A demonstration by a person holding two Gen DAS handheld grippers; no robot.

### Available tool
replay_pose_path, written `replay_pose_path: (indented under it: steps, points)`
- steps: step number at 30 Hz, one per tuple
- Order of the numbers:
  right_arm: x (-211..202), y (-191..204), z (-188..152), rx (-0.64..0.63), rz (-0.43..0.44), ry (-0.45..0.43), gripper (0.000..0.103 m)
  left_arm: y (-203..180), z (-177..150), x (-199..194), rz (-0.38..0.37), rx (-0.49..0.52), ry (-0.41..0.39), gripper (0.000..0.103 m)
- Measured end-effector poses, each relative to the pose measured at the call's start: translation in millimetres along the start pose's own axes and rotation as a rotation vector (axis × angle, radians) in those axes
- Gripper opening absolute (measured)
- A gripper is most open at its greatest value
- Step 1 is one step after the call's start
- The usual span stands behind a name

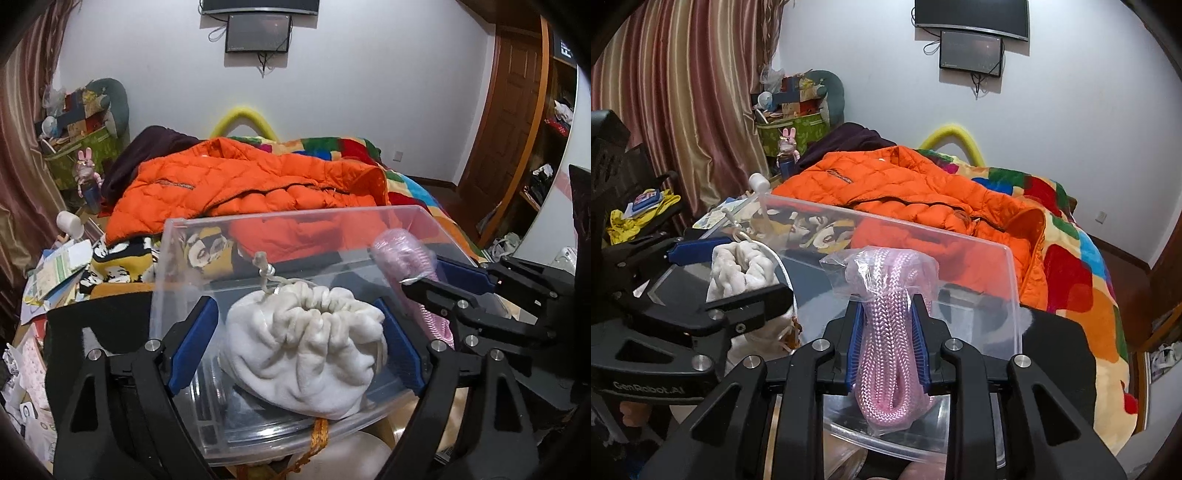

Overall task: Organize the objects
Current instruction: 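Lift and carry pouch and rope bag over the clear plastic box, then open left tool dropping pouch into box while right tool releases rope bag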

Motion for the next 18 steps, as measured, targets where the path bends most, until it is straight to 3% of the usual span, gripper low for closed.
replay_pose_path:
  steps: [3, 11, 18]
  points:
    - [-3, 1, 2, 0.002, -0.003, -0.006, 0.025, 0, 2, -5, 0.009, 0.006, -0.011, 0.088]
    - [-17, -4, 4, 0.016, -0.038, -0.035, 0.052, 1, 7, -21, 0.005, -0.003, -0.035, 0.089]
    - [-38, -1, 4, -0.003, -0.058, -0.062, 0.059, -2, 7, -44, 0.009, 0.013, -0.063, 0.091]
Point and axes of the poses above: each gripper's, at about its wrist camera, not at the fingertips, and x roughly the way its jaws point, y to its left, z to its top, the point moved 7 cm from there along x, roughly the way its jaws point, and after that the axes turned 4 degrees about -x, right-handed, at the moved point
